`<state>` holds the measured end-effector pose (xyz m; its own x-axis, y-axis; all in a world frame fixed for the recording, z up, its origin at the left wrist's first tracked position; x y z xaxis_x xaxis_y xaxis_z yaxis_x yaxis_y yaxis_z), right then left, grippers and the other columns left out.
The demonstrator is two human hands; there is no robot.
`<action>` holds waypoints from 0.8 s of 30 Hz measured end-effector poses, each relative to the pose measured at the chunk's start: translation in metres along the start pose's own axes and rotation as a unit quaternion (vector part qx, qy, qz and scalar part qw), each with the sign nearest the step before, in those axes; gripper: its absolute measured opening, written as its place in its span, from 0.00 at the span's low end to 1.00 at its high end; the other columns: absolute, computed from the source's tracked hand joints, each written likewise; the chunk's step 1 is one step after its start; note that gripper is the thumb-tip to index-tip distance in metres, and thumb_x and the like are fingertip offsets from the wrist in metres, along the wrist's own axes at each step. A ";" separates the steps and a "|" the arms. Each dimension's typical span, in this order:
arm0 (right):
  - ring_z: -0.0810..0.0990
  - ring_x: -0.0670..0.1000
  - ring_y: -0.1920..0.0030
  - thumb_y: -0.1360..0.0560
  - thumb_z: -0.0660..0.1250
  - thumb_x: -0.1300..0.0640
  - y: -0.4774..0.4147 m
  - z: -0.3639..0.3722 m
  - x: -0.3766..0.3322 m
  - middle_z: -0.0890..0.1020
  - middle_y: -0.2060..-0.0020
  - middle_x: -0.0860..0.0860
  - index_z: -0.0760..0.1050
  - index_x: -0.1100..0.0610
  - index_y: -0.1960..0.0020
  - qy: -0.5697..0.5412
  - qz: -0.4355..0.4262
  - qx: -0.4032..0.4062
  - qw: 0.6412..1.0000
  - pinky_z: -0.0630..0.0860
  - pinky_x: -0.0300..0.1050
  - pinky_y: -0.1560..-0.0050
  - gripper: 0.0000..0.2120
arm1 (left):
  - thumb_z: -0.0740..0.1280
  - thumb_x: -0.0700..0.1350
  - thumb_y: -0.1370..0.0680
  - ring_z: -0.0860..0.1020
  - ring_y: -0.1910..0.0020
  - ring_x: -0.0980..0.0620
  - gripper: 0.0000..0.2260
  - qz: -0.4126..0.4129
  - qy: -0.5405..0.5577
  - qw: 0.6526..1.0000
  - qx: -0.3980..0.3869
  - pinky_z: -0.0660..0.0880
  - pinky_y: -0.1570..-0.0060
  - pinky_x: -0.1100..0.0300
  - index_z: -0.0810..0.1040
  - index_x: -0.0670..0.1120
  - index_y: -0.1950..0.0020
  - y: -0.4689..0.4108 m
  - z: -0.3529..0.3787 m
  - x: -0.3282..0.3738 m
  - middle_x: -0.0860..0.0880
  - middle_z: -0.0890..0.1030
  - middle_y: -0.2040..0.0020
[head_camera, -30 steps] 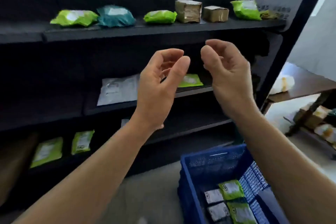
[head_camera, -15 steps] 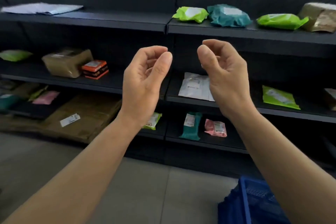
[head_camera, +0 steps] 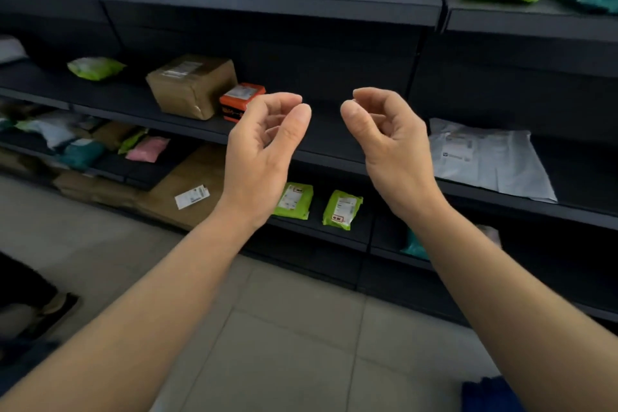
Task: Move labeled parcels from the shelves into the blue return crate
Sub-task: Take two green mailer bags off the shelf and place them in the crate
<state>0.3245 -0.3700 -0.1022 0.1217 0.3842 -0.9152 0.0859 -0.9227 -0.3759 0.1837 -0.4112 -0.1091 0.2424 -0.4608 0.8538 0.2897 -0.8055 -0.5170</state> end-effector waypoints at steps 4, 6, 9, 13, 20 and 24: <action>0.78 0.40 0.52 0.24 0.66 0.49 -0.021 0.018 0.032 0.79 0.50 0.45 0.75 0.53 0.41 0.025 0.030 -0.007 0.999 0.74 0.29 0.52 0.14 | 0.65 0.44 0.21 0.77 0.52 0.63 0.06 -0.047 -0.014 0.999 -0.004 0.73 0.51 0.69 0.76 0.45 0.45 -0.019 -0.001 -0.043 0.54 0.78 0.52; 0.78 0.41 0.52 0.24 0.66 0.49 -0.033 0.023 0.053 0.80 0.51 0.45 0.75 0.53 0.42 0.036 0.047 -0.012 0.998 0.74 0.29 0.52 0.13 | 0.65 0.44 0.22 0.77 0.53 0.65 0.06 -0.069 -0.028 0.997 -0.003 0.73 0.51 0.70 0.76 0.45 0.46 -0.026 0.002 -0.067 0.55 0.78 0.53; 0.79 0.43 0.52 0.25 0.67 0.50 -0.050 0.031 0.088 0.80 0.51 0.47 0.76 0.54 0.42 0.043 0.074 -0.029 0.996 0.75 0.33 0.51 0.13 | 0.65 0.45 0.22 0.76 0.54 0.67 0.06 -0.093 -0.043 0.995 -0.001 0.72 0.52 0.72 0.76 0.46 0.46 -0.036 0.007 -0.100 0.56 0.78 0.53; 0.79 0.45 0.52 0.25 0.68 0.51 -0.069 0.045 0.140 0.81 0.52 0.49 0.77 0.55 0.44 0.054 0.116 -0.058 0.990 0.76 0.35 0.51 0.12 | 0.65 0.44 0.22 0.76 0.56 0.69 0.05 -0.123 -0.055 0.991 0.009 0.71 0.54 0.73 0.76 0.46 0.47 -0.047 0.009 -0.147 0.56 0.78 0.55; 0.77 0.43 0.56 0.26 0.68 0.50 -0.086 0.073 0.236 0.79 0.57 0.46 0.76 0.57 0.44 0.092 0.216 -0.097 0.967 0.73 0.27 0.58 0.14 | 0.65 0.44 0.22 0.76 0.57 0.68 0.05 -0.227 -0.096 0.969 0.008 0.71 0.54 0.76 0.76 0.45 0.47 -0.049 0.000 -0.257 0.57 0.78 0.55; 0.77 0.44 0.54 0.25 0.67 0.49 -0.103 0.094 0.292 0.78 0.56 0.46 0.76 0.58 0.43 0.115 0.257 -0.102 0.954 0.72 0.30 0.57 0.16 | 0.65 0.45 0.22 0.75 0.55 0.62 0.06 -0.269 -0.127 0.954 -0.035 0.70 0.54 0.76 0.75 0.46 0.47 -0.064 -0.003 -0.322 0.57 0.77 0.55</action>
<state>0.2583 -0.1657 -0.3446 0.4113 -0.0978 -0.9063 0.1454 -0.9745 0.1711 0.0837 -0.2122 -0.3510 0.2960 0.1237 0.9472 0.3743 -0.9273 0.0041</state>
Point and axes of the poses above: each hand's wrist, its own y-axis away from the middle knuckle, its own z-axis out of the palm, x = y × z, the point moved 1 cm from there along -y, towards the middle knuckle
